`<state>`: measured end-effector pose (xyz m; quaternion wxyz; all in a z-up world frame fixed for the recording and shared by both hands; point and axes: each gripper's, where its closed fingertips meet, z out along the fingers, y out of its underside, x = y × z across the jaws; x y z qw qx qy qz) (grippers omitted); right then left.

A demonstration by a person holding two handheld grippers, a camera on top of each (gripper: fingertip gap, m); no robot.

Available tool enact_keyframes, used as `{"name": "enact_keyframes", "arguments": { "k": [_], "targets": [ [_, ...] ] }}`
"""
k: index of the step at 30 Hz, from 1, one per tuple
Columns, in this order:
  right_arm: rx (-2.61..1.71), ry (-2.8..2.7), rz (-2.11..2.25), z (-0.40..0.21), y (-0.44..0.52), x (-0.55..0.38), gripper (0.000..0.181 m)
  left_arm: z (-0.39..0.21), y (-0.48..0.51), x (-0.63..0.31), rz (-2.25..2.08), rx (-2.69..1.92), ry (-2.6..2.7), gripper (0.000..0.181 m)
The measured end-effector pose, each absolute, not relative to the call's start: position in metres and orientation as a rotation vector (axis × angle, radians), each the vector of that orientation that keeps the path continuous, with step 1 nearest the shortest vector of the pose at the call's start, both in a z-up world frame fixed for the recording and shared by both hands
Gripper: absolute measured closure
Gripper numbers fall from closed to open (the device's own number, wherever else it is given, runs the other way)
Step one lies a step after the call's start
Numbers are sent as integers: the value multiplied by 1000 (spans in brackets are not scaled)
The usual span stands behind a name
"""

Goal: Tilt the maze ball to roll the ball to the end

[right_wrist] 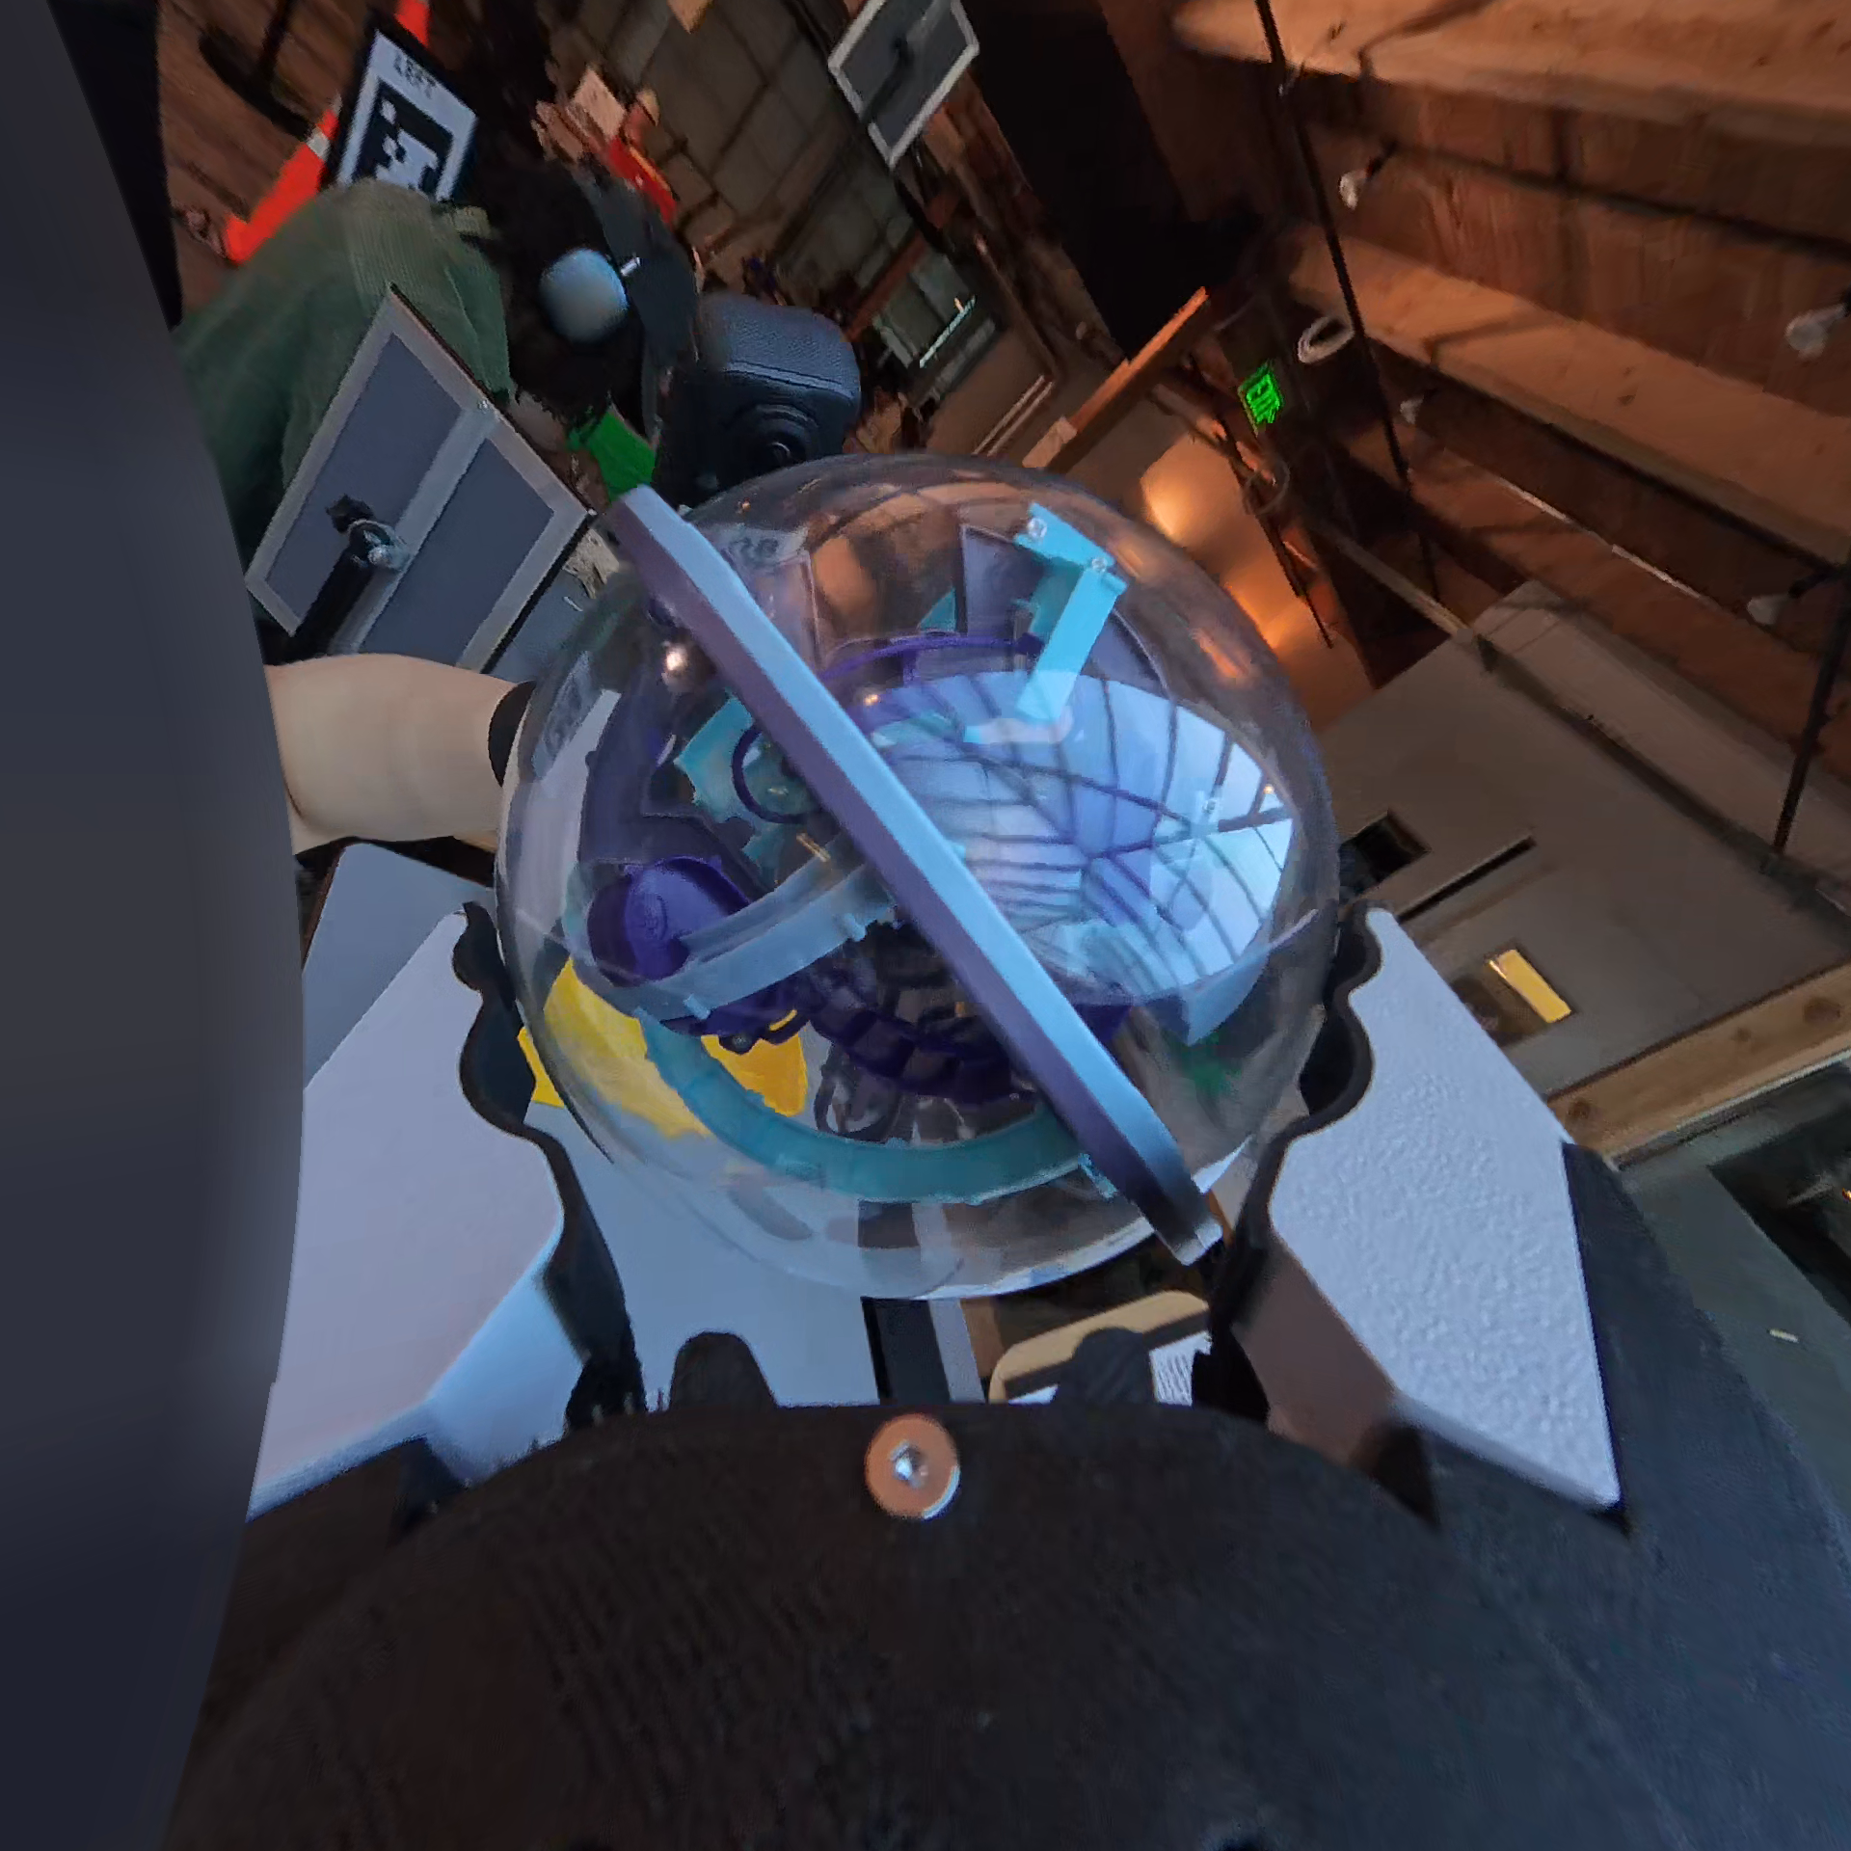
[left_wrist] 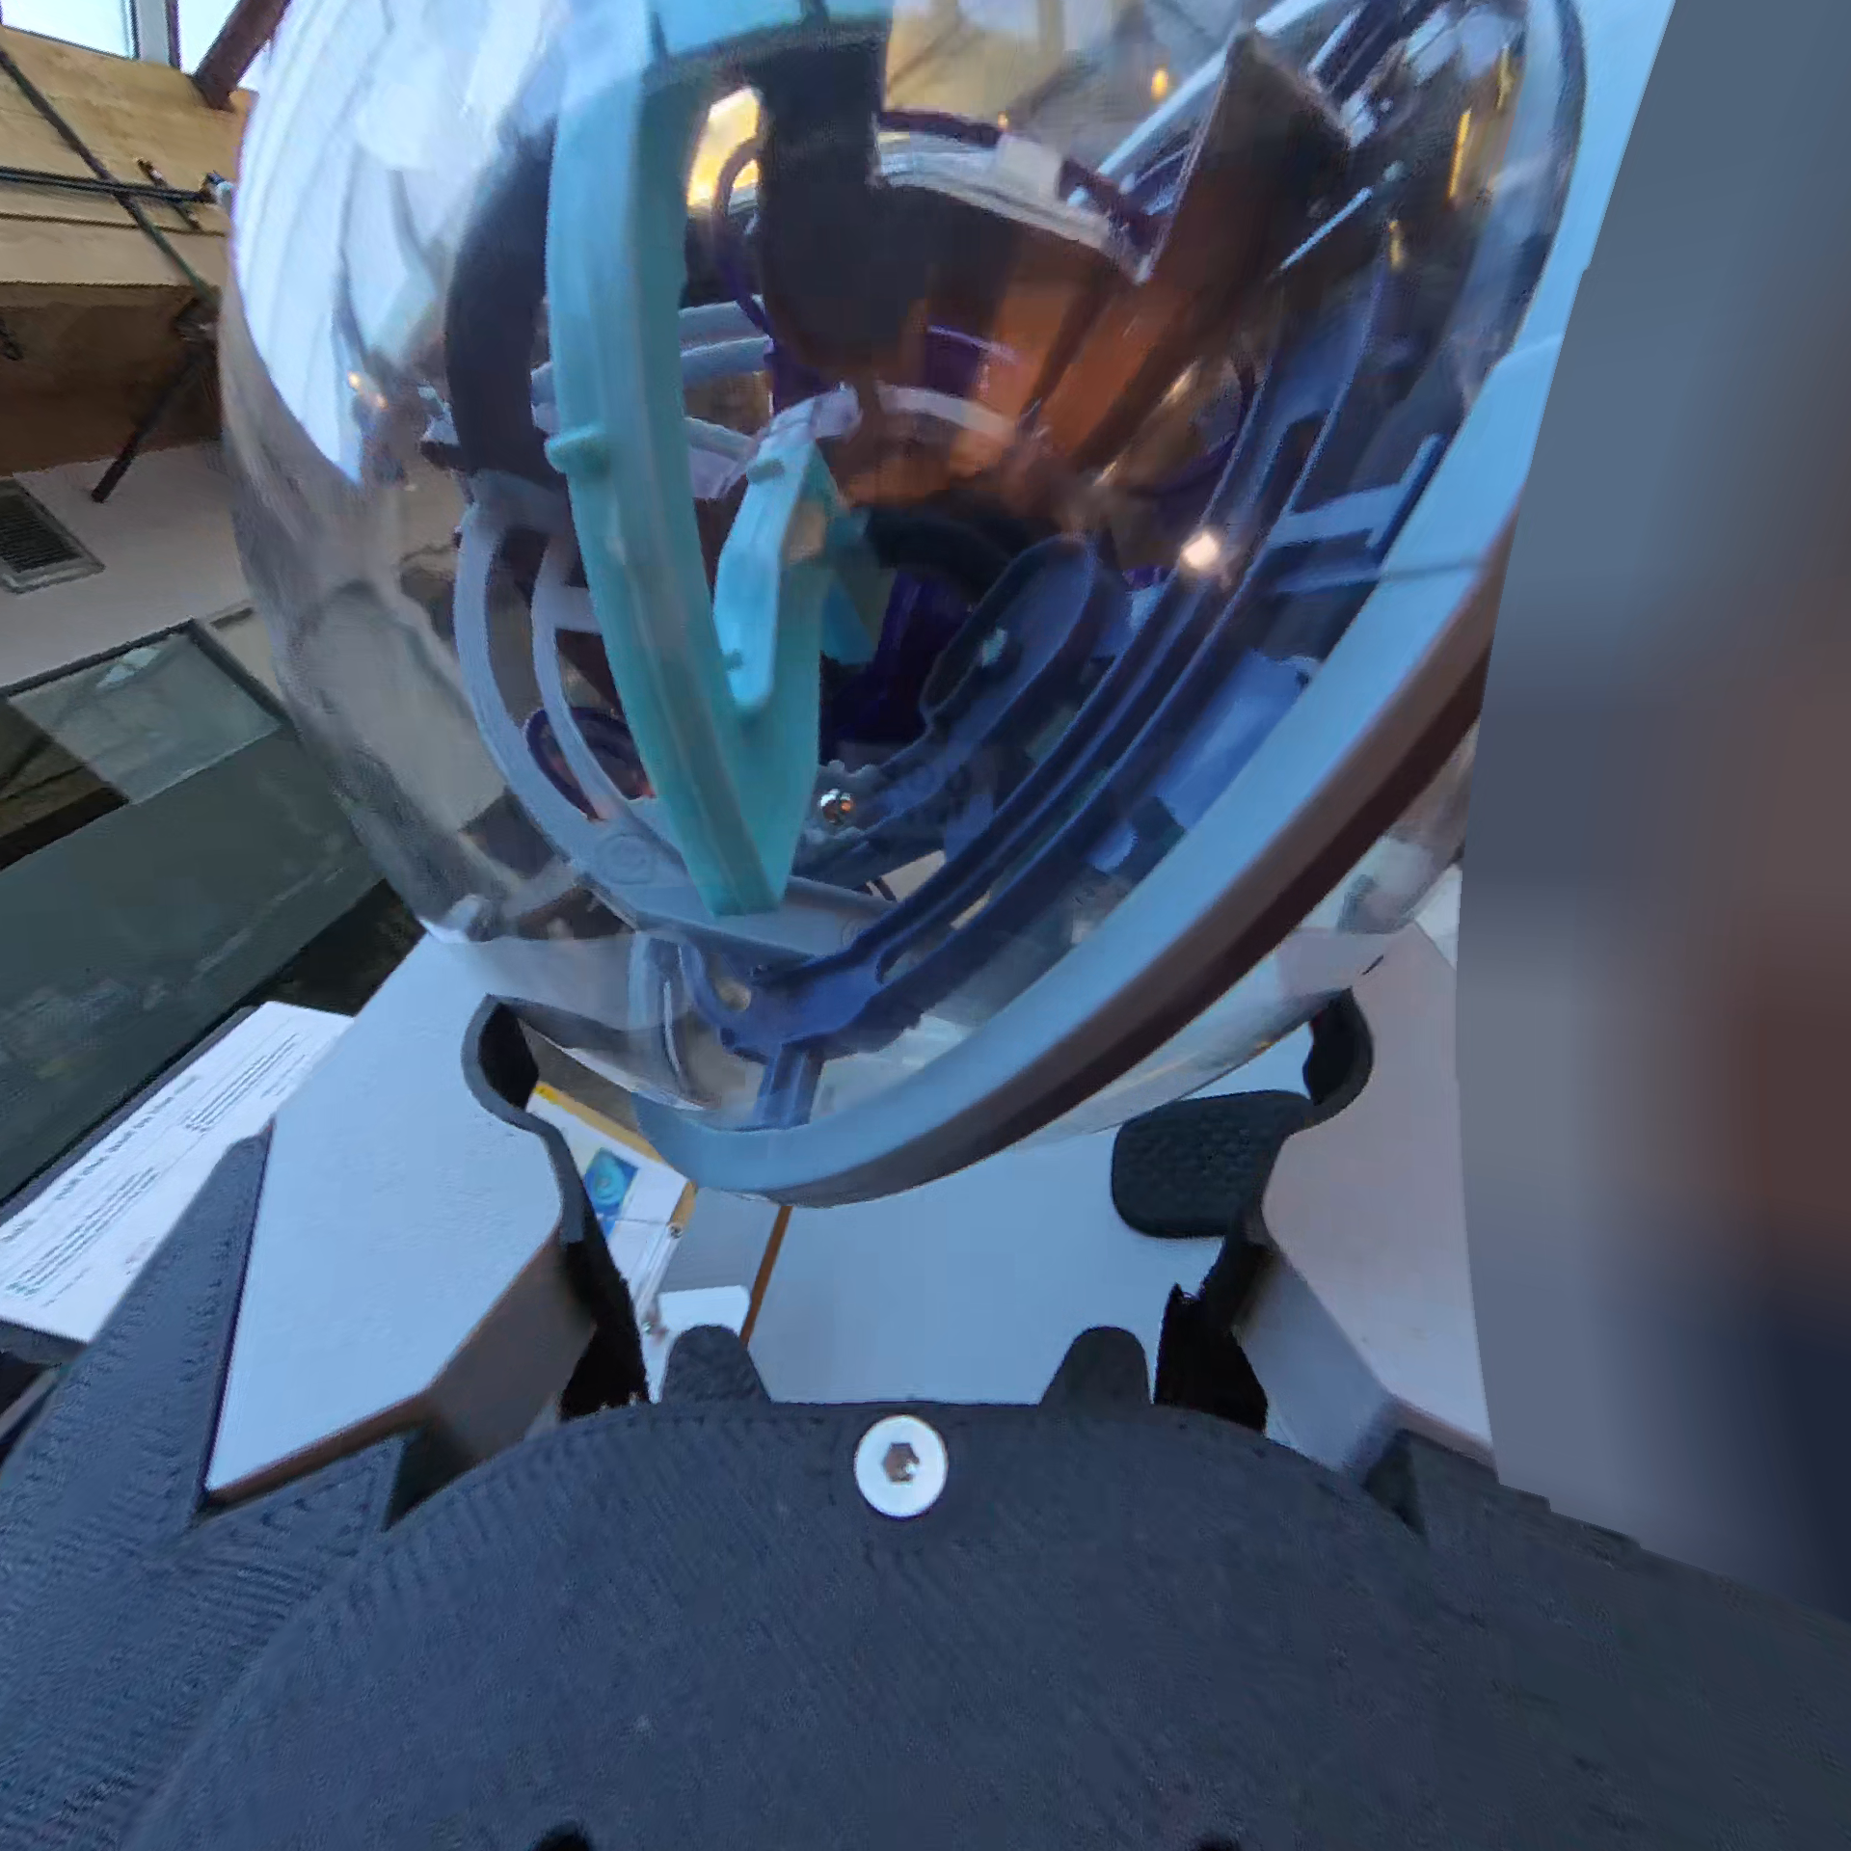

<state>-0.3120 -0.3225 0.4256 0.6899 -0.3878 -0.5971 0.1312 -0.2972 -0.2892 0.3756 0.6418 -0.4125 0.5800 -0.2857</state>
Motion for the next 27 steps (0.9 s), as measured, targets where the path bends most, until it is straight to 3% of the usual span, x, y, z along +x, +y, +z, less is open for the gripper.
{"name": "enact_keyframes", "arguments": {
  "k": [11, 27],
  "targets": [
    [-592, -1289, 486, 424, -320, -283, 24, 374, -280, -282, -402, -1034, 1327, 26],
    [-475, -1314, 744, 431, -335, -274, 24, 373, -294, -278, -373, -1175, 1186, 25]
  ]
}}
